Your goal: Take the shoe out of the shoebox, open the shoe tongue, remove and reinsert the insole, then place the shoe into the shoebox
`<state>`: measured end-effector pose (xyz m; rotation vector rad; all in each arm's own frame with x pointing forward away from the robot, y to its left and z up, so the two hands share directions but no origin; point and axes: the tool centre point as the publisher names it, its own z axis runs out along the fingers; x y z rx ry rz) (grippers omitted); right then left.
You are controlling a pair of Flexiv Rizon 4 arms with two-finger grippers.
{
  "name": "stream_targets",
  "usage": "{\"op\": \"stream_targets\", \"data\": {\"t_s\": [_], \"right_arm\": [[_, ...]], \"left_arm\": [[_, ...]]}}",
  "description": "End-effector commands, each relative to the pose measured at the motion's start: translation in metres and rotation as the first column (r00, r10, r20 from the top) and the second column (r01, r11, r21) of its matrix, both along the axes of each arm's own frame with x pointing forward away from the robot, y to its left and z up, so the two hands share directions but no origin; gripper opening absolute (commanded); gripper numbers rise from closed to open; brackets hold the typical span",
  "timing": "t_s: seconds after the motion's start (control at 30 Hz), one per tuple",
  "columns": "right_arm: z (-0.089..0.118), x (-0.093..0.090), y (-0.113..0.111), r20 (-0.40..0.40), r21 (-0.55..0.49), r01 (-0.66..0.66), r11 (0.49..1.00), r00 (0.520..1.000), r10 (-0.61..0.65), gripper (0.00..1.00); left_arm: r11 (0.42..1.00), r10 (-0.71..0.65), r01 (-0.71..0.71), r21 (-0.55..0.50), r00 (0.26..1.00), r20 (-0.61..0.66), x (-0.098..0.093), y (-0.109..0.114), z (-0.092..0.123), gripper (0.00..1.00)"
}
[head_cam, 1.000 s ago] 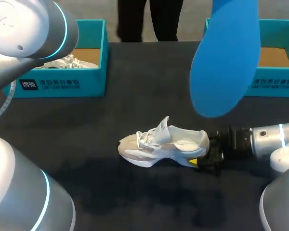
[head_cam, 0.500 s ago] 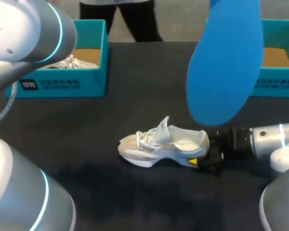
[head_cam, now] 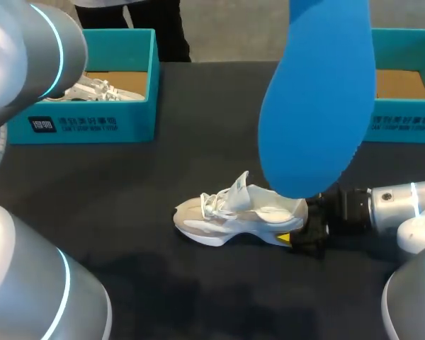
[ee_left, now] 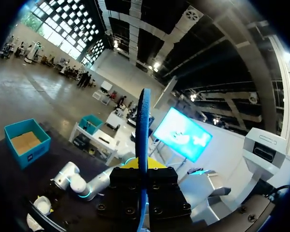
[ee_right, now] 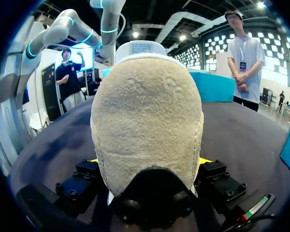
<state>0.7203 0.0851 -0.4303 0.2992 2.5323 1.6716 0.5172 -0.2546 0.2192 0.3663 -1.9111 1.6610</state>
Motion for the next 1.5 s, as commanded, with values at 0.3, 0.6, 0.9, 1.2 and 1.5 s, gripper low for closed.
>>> {"op": "stream_targets", "data": {"t_s": [0.3, 0.6, 0.9, 1.2, 1.5], "right_arm": [[0.0, 0.0, 0.001, -0.001, -0.004, 0.001, 1.0, 1.0, -0.001, 0.0], [-0.001, 0.005, -0.006, -0.02, 0.003, 0.004, 1.0, 1.0, -0.004, 1.0], [0.014, -0.002, -0.019, -0.029, -0.034, 0.012, 0.999, 0.999, -0.013, 1.0], [0.025, -0.011, -0.035, -0.078, -0.157, 0.002, 0.988, 0.997, -0.015, 1.0], [0.049, -0.02, -0.051, -0.11, -0.361, -0.009, 0.932, 0.993, -0.033, 1.0]], "left_arm": [[1.0, -0.001, 0.001, -0.008, 1.0, -0.001, 0.001, 0.006, -0.007, 0.0], [1.0, -0.001, 0.001, -0.008, 1.0, -0.001, 0.001, 0.006, -0.007, 0.0], [1.0, -0.001, 0.001, -0.008, 1.0, -0.001, 0.001, 0.006, -0.007, 0.0], [1.0, -0.001, 0.001, -0.008, 1.0, -0.001, 0.001, 0.006, -0.007, 0.0], [1.0, -0.001, 0.001, -0.008, 1.0, -0.001, 0.001, 0.006, -0.007, 0.0]]}}
